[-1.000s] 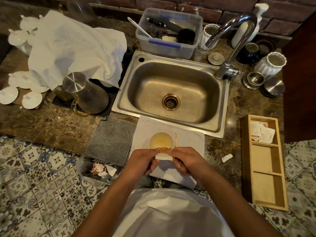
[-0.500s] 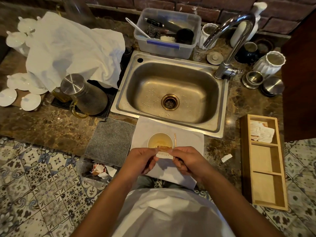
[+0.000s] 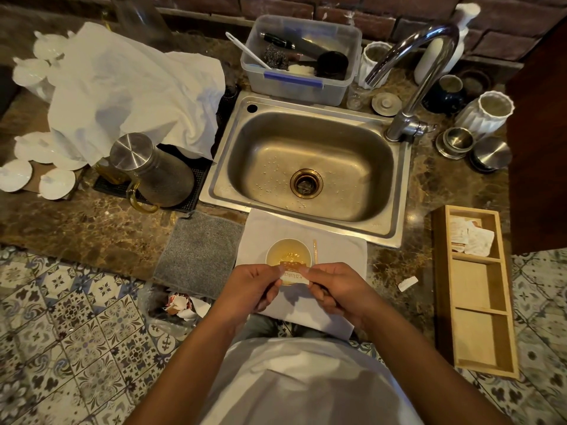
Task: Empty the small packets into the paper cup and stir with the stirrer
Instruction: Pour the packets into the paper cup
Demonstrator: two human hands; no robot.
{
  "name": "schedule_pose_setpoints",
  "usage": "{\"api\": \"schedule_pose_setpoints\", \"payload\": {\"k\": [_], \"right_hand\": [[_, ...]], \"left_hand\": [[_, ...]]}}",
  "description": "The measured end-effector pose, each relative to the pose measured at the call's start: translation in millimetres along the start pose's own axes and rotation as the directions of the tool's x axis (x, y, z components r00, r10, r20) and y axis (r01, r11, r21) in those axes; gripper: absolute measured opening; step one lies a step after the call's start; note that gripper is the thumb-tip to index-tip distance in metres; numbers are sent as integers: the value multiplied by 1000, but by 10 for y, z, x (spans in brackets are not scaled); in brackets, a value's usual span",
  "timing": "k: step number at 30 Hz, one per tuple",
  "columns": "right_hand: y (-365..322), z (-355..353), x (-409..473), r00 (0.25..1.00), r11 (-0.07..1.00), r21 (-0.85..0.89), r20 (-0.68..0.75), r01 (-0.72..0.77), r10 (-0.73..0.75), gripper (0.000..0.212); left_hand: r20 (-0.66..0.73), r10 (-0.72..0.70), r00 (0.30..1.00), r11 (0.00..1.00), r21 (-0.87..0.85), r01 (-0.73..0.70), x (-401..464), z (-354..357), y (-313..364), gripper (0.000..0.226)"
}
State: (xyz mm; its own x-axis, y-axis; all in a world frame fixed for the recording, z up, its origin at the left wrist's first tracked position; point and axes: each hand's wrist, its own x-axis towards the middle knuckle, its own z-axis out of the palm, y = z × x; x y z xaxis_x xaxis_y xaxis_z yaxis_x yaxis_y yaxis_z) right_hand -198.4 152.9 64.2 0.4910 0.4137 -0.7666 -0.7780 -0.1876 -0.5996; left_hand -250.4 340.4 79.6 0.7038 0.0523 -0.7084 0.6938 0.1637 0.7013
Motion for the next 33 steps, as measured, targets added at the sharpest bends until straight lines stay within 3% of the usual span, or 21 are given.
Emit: {"api": "schedule_pose_setpoints", "payload": {"k": [13,30,33], "right_hand": [[3,-20,28,999,999,30,-14,-38,38,38],[17,40,-7,1000,1000,16,9,1,-1,47],[-1,46,-12,1000,999,37,22,6,-6,38]], "left_hand": [[39,5,999,1000,1,-5,12,-26,-15,31],[55,5,998,998,60,-8,-19,-34,-5,31],[60,3,998,997,75,-8,-32,-50,-18,31]]}}
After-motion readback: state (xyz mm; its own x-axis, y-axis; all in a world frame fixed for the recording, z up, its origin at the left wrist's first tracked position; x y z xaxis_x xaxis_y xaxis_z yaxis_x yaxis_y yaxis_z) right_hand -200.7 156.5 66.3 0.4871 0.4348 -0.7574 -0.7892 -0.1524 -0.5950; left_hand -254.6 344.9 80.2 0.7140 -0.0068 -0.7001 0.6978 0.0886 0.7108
